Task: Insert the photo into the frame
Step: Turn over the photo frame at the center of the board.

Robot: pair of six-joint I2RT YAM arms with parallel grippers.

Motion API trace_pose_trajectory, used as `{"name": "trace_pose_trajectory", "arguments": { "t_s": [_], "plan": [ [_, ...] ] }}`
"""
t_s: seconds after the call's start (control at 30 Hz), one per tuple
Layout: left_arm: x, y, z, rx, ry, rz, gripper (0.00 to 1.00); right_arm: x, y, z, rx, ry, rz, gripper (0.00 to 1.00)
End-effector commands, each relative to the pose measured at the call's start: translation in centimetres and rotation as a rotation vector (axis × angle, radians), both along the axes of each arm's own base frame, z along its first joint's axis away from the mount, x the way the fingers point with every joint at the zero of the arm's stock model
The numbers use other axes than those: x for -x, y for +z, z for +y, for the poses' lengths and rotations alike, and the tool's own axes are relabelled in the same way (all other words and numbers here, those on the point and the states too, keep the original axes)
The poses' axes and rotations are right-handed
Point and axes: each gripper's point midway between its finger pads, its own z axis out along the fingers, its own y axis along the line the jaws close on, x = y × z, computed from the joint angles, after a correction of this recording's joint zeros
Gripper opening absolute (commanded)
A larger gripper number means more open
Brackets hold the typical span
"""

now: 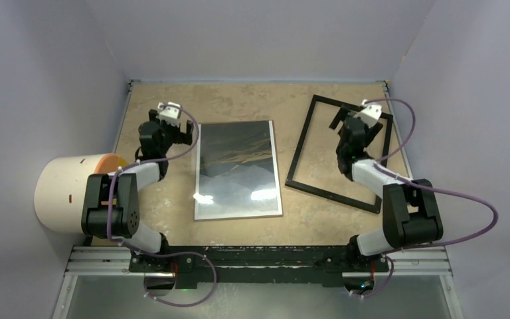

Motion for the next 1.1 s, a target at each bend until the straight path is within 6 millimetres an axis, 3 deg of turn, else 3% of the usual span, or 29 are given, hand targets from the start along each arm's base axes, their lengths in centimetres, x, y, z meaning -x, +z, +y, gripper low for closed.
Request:
{"name": "trace_pose_trajectory", "arguments": {
  "t_s": [0.0,0.2,0.27,0.43,0.53,0.73,0.8,0.83,1.07],
  "plan": [
    [-0.9,1.4,0.9,-0.051,0.006,0.133,1.00,0.5,-0.4,-1.0,-0.222,-0.201,0.122,0.99],
    [-2.2,3.8,0.7,-0.047,-0.010,0.244,1.00,-2.8,0.6,7.2,-0.316,0.238,0.200,0.99],
    [-2.2,4.1,0.5,-0.039,-0.023,0.275,1.00,-2.8,-0.1,9.7,-0.296,0.272,0.286,0.99],
    [-0.7,2.6,-0.7,-0.009,-0.073,0.392,1.00,-1.9,-1.9,15.2,-0.163,0.262,0.424,0.99],
    [0.2,1.7,-1.2,-0.007,-0.092,0.439,1.00,-1.6,-3.1,16.4,-0.117,0.214,0.499,0.95],
    [1.8,1.1,-2.1,-0.013,-0.138,0.492,1.00,-1.6,-5.2,16.1,-0.068,0.116,0.566,0.77],
    [2.2,1.1,-2.1,-0.018,-0.145,0.502,1.00,-1.5,-5.8,15.8,-0.051,0.097,0.579,0.76],
    [2.6,1.1,-3.3,-0.029,-0.176,0.506,1.00,-1.4,-6.2,15.7,-0.043,0.087,0.586,0.75],
    [4.3,0.3,-5.7,-0.079,-0.239,0.539,1.00,-0.9,-9.4,15.9,-0.042,0.101,0.641,0.74]
  ]
}}
